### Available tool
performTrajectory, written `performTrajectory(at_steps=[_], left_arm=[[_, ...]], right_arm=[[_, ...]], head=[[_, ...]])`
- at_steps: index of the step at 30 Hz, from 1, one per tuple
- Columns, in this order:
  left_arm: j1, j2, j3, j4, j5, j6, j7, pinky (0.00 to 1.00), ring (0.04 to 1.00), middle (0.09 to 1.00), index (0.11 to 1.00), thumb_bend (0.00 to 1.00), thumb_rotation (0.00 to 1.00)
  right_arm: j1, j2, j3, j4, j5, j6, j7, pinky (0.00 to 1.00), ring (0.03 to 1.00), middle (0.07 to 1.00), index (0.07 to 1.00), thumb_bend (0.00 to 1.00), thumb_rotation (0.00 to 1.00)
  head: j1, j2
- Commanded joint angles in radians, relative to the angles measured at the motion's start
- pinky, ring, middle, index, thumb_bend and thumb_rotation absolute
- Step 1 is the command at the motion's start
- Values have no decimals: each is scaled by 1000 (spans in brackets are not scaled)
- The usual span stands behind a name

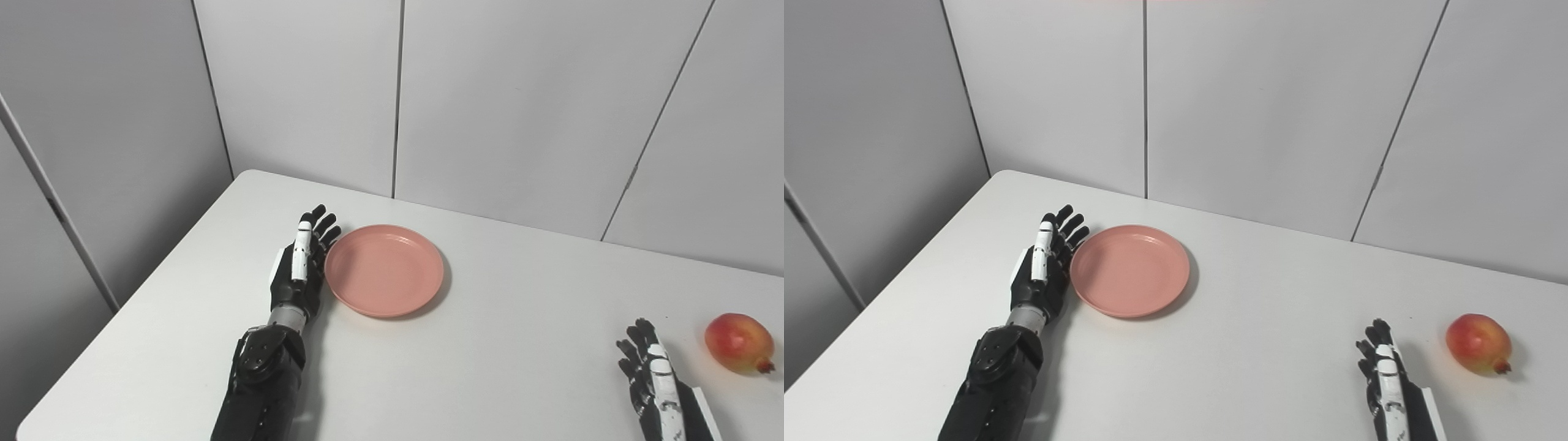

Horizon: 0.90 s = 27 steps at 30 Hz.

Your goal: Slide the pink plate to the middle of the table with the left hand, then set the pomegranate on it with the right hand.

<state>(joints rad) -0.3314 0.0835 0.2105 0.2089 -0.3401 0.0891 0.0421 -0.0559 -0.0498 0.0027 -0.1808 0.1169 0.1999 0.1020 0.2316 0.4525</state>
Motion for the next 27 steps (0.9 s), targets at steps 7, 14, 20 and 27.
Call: performTrajectory(at_steps=[7, 14, 20, 27], left_arm=[[-23, -21, -52, -25, 33, 41, -15, 925, 917, 923, 904, 362, 1000], [-35, -42, -78, -13, 34, 48, -28, 930, 920, 924, 902, 375, 1000], [-43, -50, -99, -5, 42, 55, -41, 921, 914, 920, 897, 438, 1000], [-49, -68, -122, -5, 66, 67, -50, 918, 909, 917, 897, 414, 1000]], right_arm=[[-20, 7, 4, -20, -12, -51, -4, 991, 965, 971, 965, 241, 1000], [-18, 20, 6, -26, -25, -41, -9, 979, 957, 964, 957, 250, 1000], [-17, 24, 8, -29, -30, -38, -7, 979, 959, 965, 958, 258, 1000], [-16, 33, 11, -32, -38, -41, -14, 974, 956, 962, 954, 250, 1000]], head=[[-19, 7], [-36, 12], [-50, 16], [-69, 23]])
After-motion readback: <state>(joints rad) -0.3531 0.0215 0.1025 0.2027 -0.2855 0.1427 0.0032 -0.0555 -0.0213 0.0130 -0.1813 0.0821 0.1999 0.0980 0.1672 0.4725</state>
